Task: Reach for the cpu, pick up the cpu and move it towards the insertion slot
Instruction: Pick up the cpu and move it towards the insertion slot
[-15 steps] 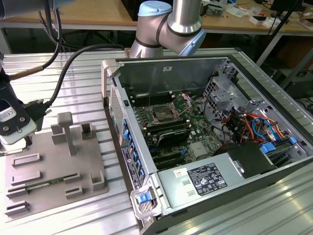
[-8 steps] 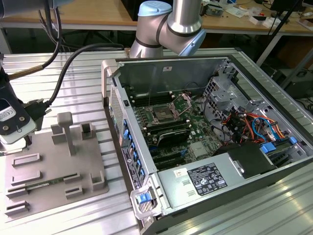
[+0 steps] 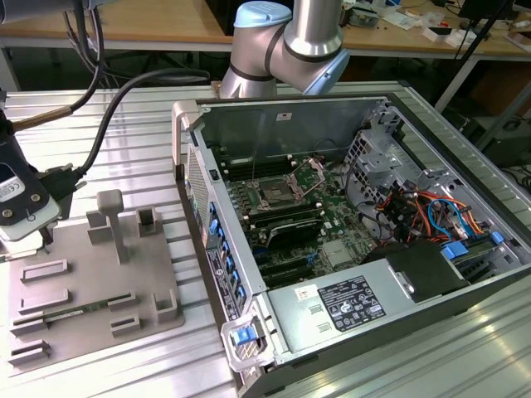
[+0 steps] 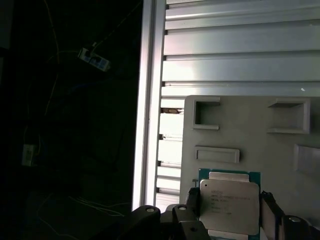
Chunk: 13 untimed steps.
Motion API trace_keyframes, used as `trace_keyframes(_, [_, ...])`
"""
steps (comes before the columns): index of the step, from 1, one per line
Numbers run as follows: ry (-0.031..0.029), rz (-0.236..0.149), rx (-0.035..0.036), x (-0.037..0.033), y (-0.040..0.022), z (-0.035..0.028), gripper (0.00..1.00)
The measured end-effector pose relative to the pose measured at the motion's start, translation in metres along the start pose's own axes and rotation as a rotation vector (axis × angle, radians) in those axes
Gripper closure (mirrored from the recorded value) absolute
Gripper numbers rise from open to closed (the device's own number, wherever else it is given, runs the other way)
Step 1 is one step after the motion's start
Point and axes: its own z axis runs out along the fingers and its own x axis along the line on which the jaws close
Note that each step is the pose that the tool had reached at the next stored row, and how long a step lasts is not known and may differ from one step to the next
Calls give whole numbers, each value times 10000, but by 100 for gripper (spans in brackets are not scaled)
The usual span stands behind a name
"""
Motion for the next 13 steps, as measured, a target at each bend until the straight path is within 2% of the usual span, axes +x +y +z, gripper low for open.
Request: trace_keyframes(13, [-1,0,0,1,3,-87,45])
